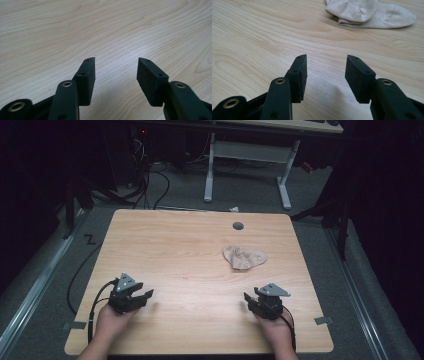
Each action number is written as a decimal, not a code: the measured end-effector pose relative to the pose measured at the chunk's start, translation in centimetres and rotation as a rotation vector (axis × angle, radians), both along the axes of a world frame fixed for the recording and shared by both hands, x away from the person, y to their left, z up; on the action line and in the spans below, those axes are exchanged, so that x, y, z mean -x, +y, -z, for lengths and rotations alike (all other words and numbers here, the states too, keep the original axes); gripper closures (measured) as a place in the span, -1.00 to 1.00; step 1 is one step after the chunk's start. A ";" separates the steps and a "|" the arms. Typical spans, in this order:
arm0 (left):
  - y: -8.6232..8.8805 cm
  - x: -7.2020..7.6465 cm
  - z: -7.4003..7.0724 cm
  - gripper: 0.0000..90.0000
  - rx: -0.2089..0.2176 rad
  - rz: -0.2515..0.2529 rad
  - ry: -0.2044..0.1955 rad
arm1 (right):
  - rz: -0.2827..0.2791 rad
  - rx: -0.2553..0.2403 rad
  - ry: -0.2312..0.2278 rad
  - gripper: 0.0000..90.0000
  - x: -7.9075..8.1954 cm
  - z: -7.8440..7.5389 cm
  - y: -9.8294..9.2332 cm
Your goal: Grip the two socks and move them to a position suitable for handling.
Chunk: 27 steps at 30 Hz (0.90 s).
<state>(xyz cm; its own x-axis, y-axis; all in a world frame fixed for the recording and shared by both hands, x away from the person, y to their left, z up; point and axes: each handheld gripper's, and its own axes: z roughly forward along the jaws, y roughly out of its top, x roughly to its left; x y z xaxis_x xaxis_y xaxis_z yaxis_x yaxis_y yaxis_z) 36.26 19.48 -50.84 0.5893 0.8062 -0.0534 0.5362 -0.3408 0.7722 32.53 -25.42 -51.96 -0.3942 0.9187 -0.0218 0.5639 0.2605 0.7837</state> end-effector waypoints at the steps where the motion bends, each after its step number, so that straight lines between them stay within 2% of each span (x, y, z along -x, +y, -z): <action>1: -0.1 -0.1 0.0 0.10 -0.002 0.001 -0.001 | 0.006 -0.007 0.002 0.16 0.1 0.0 -0.1; 7: -0.8 -0.6 0.1 0.10 -0.008 0.017 -0.001 | -0.003 0.000 0.021 0.16 0.5 0.3 -0.6; 10: -1.6 -0.6 0.3 0.10 -0.036 0.048 0.000 | -0.003 0.005 0.027 0.15 0.7 0.3 -0.8; 14: -1.8 -0.4 0.3 0.10 -0.048 0.058 -0.010 | -0.008 0.005 0.025 0.15 0.7 0.3 -0.9; 17: -1.4 -0.2 0.0 0.10 -0.040 0.047 -0.024 | -0.013 0.011 0.024 0.15 0.5 0.3 -0.6; 22: -0.9 -0.2 -0.2 0.11 -0.028 0.028 -0.025 | -0.023 0.013 0.022 0.16 0.4 0.4 -0.3; 27: -0.6 0.0 -0.7 0.11 -0.029 0.019 -0.043 | -0.036 0.012 0.020 0.28 0.6 0.2 -0.3</action>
